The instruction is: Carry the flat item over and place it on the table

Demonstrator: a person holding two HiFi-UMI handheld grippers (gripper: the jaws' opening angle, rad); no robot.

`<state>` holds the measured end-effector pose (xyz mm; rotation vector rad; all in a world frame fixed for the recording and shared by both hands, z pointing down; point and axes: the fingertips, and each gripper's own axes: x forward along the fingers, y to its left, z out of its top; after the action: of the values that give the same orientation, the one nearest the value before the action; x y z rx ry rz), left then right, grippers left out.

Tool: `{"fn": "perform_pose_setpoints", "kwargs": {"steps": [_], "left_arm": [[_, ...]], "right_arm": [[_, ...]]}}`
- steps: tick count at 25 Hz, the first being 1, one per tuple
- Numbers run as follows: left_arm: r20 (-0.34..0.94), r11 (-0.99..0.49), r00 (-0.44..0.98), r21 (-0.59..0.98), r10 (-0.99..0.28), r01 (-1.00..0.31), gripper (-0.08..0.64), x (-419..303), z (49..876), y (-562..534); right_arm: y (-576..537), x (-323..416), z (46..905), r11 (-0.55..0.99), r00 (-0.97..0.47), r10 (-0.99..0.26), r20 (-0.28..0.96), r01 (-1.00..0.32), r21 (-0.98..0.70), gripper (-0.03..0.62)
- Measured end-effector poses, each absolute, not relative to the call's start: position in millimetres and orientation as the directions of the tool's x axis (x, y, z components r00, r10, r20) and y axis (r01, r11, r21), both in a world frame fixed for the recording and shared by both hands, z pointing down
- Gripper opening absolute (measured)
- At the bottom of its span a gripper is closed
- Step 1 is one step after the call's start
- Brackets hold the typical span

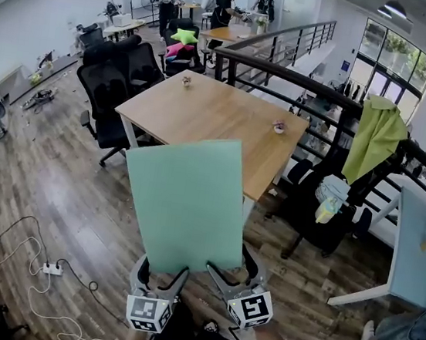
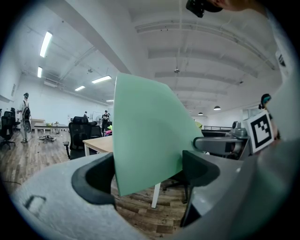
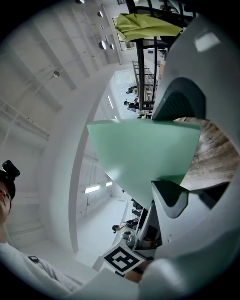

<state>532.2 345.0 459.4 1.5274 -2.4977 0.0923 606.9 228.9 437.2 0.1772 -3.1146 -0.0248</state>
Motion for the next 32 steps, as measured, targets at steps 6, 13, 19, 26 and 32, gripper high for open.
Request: {"fn": "perform_pose_setpoints", "kwargs": {"steps": [6,13,19,26,32], "left_arm": [[0.201,0.45,-0.43,0.067,-0.88,-0.89,0.465,514.5,460.7,331.5],[0.195,0.443,-0.421,0.087,-0.886,-0.892,0.465,471.6,462.1,321.2],[0.195,0.45,-0.426,0.098,-0.883,-0.888,0.465,416.9,464.5,319.1],[0.204,0.455,-0.427,0.114,-0.881,-0.883,0.465,354.6,467.4,317.1],[0.204,0.459,-0.431,0.119,-0.879,-0.88,0.465,300.7,465.2,322.1]], "right_arm": [[216.6,590.5,435.5,0.992,-0.993,-0.121,0.016,-0.12,0.034,0.405],[207.9,548.2,431.9,0.99,-0.991,-0.129,0.019,-0.128,0.064,0.405],[205.0,492.3,433.3,0.991,-0.993,-0.116,0.024,-0.114,0.064,0.405],[202.3,428.1,434.5,0.993,-0.994,-0.103,0.022,-0.101,0.055,0.405],[206.5,373.2,431.4,0.994,-0.995,-0.093,0.021,-0.092,0.056,0.405]]}}
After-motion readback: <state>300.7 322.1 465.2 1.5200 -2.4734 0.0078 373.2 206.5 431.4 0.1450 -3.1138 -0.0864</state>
